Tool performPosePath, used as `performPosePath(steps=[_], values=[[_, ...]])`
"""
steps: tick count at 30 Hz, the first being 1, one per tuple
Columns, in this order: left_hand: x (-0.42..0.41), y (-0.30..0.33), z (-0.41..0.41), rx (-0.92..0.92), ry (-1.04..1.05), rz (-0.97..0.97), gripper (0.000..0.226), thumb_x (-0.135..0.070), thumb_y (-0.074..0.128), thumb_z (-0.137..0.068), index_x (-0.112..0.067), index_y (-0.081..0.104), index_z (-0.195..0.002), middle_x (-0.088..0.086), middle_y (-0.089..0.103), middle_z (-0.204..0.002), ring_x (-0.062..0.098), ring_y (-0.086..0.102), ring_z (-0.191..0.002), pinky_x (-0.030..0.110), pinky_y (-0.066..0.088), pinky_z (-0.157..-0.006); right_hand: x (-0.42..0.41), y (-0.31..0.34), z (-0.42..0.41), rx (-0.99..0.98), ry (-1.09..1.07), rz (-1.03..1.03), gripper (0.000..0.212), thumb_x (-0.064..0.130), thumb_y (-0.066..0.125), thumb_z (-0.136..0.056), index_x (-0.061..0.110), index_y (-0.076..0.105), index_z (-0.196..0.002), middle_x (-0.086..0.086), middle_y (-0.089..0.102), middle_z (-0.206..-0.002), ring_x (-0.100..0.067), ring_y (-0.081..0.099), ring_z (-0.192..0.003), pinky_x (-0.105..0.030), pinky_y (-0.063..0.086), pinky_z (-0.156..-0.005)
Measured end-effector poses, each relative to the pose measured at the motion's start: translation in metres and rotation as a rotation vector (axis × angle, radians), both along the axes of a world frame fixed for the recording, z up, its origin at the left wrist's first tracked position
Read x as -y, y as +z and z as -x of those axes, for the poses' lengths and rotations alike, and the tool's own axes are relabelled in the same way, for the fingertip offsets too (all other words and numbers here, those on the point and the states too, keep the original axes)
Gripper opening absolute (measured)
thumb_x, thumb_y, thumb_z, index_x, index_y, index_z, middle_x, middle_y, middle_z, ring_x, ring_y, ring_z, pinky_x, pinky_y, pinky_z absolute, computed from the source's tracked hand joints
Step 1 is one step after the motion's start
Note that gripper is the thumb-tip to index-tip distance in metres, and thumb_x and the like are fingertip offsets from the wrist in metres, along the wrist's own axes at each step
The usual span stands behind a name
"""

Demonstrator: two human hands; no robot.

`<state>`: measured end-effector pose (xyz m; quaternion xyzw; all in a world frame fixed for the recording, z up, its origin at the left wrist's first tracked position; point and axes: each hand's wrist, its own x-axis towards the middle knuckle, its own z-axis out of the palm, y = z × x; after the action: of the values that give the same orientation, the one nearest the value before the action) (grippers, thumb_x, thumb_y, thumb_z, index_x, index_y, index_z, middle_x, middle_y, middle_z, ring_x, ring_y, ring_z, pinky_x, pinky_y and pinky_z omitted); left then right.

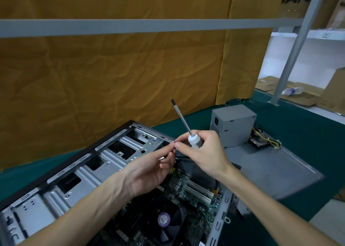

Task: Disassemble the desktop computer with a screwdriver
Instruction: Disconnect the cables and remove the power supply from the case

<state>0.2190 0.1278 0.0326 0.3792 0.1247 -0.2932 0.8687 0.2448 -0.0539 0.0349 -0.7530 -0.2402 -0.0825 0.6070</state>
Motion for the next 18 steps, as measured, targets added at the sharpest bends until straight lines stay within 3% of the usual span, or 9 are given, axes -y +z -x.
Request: performPosePath(steps=[3,7,10,12,15,18], values=[[0.0,-0.002,0.0,-0.015,0.006,0.018,0.026,-0.016,0.085,-0.074,-0.005,0.076,-0.096,0.001,0.062,-0.081,0.003,0.058,-0.064,0.013,0.044,-0.04,0.001,0.001,0.0,-0.003,0.009,0.043,0.002,0.016,0.079,-0.086,0.017,0.079,-0.087,0.002,0.077,-0.083,-0.018,0.074,-0.082,-0.036,0.061,-0.077],[0.003,0.002,0.002,0.071,0.024,-0.117,0.016,-0.023,0.08,-0.08,-0.008,0.078,-0.084,0.0,0.066,-0.077,0.003,0.059,-0.062,0.012,0.045,-0.044,0.002,0.0,-0.002,0.009,-0.064,0.13,0.006,0.021,0.076,-0.088,0.022,0.076,-0.082,0.002,0.073,-0.075,-0.017,0.067,-0.068,-0.036,0.056,-0.063],[0.004,0.005,0.003,0.499,0.124,-0.684,0.014,-0.027,0.072,-0.091,-0.017,0.082,-0.091,-0.002,0.075,-0.082,0.006,0.065,-0.071,0.017,0.049,-0.053,0.012,0.005,-0.018,-0.039,-0.145,0.02,0.01,0.018,0.074,-0.089,0.02,0.073,-0.079,0.001,0.071,-0.07,-0.005,0.058,-0.056,-0.02,0.042,-0.051],[0.001,0.003,0.003,0.809,0.203,-1.088,0.013,-0.023,0.067,-0.097,-0.024,0.08,-0.094,-0.006,0.076,-0.085,0.0,0.064,-0.07,0.016,0.049,-0.058,0.028,0.01,-0.044,-0.087,-0.255,0.026,0.011,0.016,0.073,-0.09,0.017,0.072,-0.078,-0.002,0.071,-0.07,-0.007,0.059,-0.059,-0.019,0.042,-0.053],[-0.002,-0.003,0.003,1.109,0.143,-1.426,0.018,-0.015,0.062,-0.098,-0.025,0.075,-0.105,-0.017,0.063,-0.101,-0.003,0.06,-0.089,0.006,0.044,-0.076,0.05,0.001,-0.085,-0.176,-0.313,0.296,0.009,0.015,0.072,-0.09,0.01,0.073,-0.083,-0.012,0.072,-0.083,-0.016,0.059,-0.07,-0.03,0.045,-0.063],[-0.003,-0.011,0.002,1.255,0.091,-1.568,0.02,-0.011,0.06,-0.098,-0.022,0.073,-0.109,-0.011,0.054,-0.109,0.004,0.048,-0.103,0.004,0.033,-0.086,0.06,-0.034,-0.115,-0.27,-0.282,0.511,0.011,0.014,0.07,-0.092,0.008,0.072,-0.083,-0.013,0.073,-0.086,-0.024,0.066,-0.08,-0.033,0.05,-0.069]])
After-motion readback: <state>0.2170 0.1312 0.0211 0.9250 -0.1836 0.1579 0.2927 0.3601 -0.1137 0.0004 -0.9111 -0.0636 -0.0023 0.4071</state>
